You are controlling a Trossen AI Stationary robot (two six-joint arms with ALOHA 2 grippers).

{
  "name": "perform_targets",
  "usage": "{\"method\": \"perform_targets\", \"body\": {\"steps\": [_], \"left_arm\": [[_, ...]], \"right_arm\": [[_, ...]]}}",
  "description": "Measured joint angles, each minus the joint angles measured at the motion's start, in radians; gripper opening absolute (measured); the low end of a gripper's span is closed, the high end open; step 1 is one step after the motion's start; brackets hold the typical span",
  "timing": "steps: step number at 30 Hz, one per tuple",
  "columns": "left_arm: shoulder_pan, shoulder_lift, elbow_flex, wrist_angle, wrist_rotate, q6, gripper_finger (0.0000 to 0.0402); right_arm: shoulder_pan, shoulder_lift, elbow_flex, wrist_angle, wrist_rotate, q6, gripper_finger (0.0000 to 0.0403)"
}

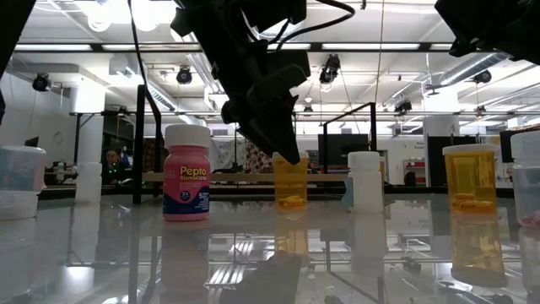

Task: Pick and place medicine bottles onto shelf by color
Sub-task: Put the left orange pill bottle on the shelf

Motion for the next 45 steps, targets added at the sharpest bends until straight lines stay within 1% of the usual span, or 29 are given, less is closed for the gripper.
{"method": "perform_targets", "body": {"steps": [3, 7, 10, 13, 17, 20, 24, 26, 30, 36, 40, 45], "left_arm": [[0.000, -0.002, 0.000, -0.003, 0.000, 0.003, 0.0185], [0.001, -0.038, 0.025, -0.077, 0.001, 0.054, 0.0184], [0.013, -0.100, 0.054, -0.132, -0.014, 0.111, 0.0183], [0.042, -0.168, 0.056, -0.158, -0.036, 0.156, 0.0182], [0.112, -0.265, 0.049, -0.235, -0.044, 0.172, 0.0182], [0.182, -0.331, 0.030, -0.284, -0.047, 0.235, 0.0182], [0.294, -0.384, -0.002, -0.299, -0.047, 0.312, 0.0182], [0.356, -0.406, -0.021, -0.295, -0.047, 0.317, 0.0182], [0.463, -0.410, -0.072, -0.298, -0.043, 0.316, 0.0181], [0.550, -0.377, -0.143, -0.267, -0.021, 0.317, 0.0181], [0.576, -0.361, -0.157, -0.257, -0.020, 0.307, 0.0181], [0.583, -0.357, -0.173, -0.226, -0.017, 0.287, 0.0181]], "right_arm": [[0.000, 0.000, 0.000, 0.000, 0.000, 0.000, 0.0052], [0.000, 0.000, 0.000, -0.005, 0.000, 0.000, 0.0052], [0.000, 0.000, 0.000, -0.007, 0.001, 0.000, 0.0052], [0.000, 0.000, 0.000, -0.007, 0.002, 0.000, 0.0052], [0.000, 0.000, 0.000, -0.006, 0.009, 0.000, 0.0052], [0.000, 0.000, 0.000, -0.004, 0.019, 0.000, 0.0052], [0.000, 0.000, 0.000, 0.001, 0.027, 0.000, 0.0052], [0.000, 0.000, 0.000, 0.001, 0.027, 0.000, 0.0052], [0.000, 0.000, 0.000, 0.001, 0.027, -0.007, 0.0052], [0.000, 0.000, 0.000, 0.000, 0.027, -0.008, 0.0052], [0.000, 0.000, 0.000, -0.003, 0.027, -0.008, 0.0052], [0.000, 0.000, 0.000, -0.003, 0.027, -0.008, 0.0052]]}}
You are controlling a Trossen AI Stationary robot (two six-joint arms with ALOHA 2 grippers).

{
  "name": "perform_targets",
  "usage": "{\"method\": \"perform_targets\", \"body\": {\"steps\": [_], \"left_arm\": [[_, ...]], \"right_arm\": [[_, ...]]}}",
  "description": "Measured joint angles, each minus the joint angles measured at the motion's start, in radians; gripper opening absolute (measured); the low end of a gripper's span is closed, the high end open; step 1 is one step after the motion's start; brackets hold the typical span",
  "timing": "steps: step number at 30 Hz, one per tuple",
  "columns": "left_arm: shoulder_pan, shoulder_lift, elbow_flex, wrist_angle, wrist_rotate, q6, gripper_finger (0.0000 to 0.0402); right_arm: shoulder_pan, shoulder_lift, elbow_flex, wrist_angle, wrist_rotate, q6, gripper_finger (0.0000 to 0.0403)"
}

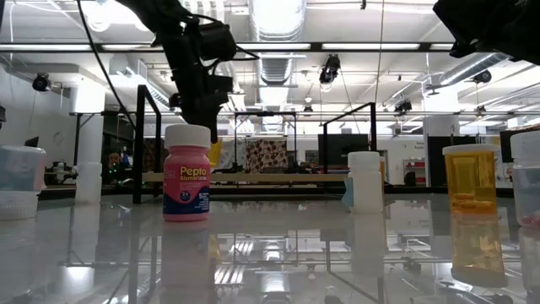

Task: Pick and place medicine bottles onto shelf by color
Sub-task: Put the left orange pill bottle on the shelf

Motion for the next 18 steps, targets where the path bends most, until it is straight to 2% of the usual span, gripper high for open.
{"method": "perform_targets", "body": {"steps": [18], "left_arm": [[0.000, 0.000, -0.035, 0.010, 0.012, -0.022, 0.0198]], "right_arm": [[0.000, 0.000, 0.000, -0.002, 0.000, -0.013, 0.0052]]}}
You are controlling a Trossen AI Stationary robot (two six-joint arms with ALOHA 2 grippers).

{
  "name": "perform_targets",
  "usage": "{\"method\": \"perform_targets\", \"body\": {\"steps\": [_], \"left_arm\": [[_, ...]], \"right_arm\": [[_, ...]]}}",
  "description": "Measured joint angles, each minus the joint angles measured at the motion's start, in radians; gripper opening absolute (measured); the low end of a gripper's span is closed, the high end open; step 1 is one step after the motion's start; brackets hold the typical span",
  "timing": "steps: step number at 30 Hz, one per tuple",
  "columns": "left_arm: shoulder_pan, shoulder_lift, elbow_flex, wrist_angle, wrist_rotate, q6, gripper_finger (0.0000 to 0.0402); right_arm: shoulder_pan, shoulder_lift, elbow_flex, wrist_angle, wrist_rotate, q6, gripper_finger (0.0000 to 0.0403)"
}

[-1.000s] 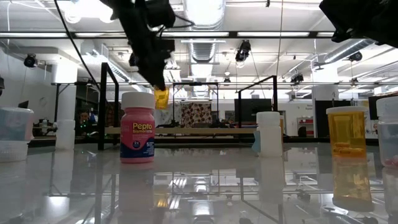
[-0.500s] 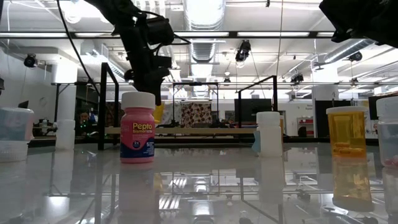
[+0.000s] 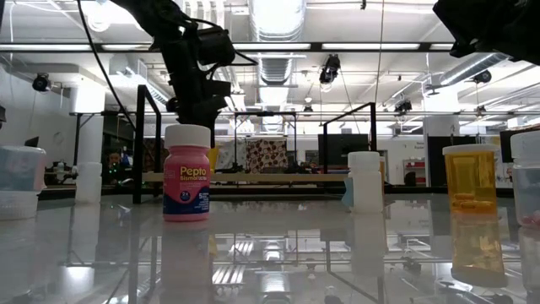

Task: Pick and place medicine bottles onto shelf by color
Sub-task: Put the left orange pill bottle on the shelf

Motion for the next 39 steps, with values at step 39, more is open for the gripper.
{"method": "perform_targets", "body": {"steps": [39], "left_arm": [[-0.023, -0.027, 0.139, -0.090, 0.001, 0.068, 0.0251]], "right_arm": [[0.000, 0.000, 0.000, 0.000, -0.001, -0.015, 0.0052]]}}
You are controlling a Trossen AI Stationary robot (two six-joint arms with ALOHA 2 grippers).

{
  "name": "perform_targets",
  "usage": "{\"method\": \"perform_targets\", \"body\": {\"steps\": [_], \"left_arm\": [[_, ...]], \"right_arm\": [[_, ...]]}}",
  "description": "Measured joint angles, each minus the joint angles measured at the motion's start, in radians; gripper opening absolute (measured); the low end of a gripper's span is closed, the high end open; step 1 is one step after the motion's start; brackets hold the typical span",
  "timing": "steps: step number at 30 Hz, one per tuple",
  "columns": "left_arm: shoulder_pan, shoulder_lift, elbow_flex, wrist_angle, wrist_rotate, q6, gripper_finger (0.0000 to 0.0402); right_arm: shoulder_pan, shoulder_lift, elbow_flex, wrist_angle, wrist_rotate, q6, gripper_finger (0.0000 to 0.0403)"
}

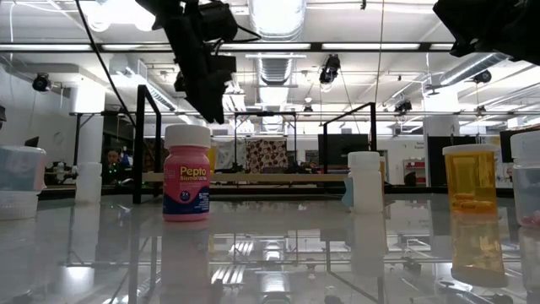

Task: Pick and place medicine bottles onto shelf by color
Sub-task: Put the left orange pill bottle on the shelf

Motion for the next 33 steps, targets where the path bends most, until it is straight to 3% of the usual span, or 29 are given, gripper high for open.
{"method": "perform_targets", "body": {"steps": [11, 13, 33], "left_arm": [[-0.003, 0.021, -0.056, 0.006, -0.061, -0.015, 0.0032], [-0.003, 0.021, -0.060, 0.006, -0.048, -0.016, 0.0009], [-0.003, 0.017, -0.118, 0.001, -0.030, -0.019, 0.0013]], "right_arm": [[0.000, 0.000, 0.000, -0.004, 0.000, -0.005, 0.0052], [0.000, 0.000, 0.000, -0.004, 0.000, -0.007, 0.0052], [0.000, 0.000, 0.000, -0.006, 0.000, -0.012, 0.0052]]}}
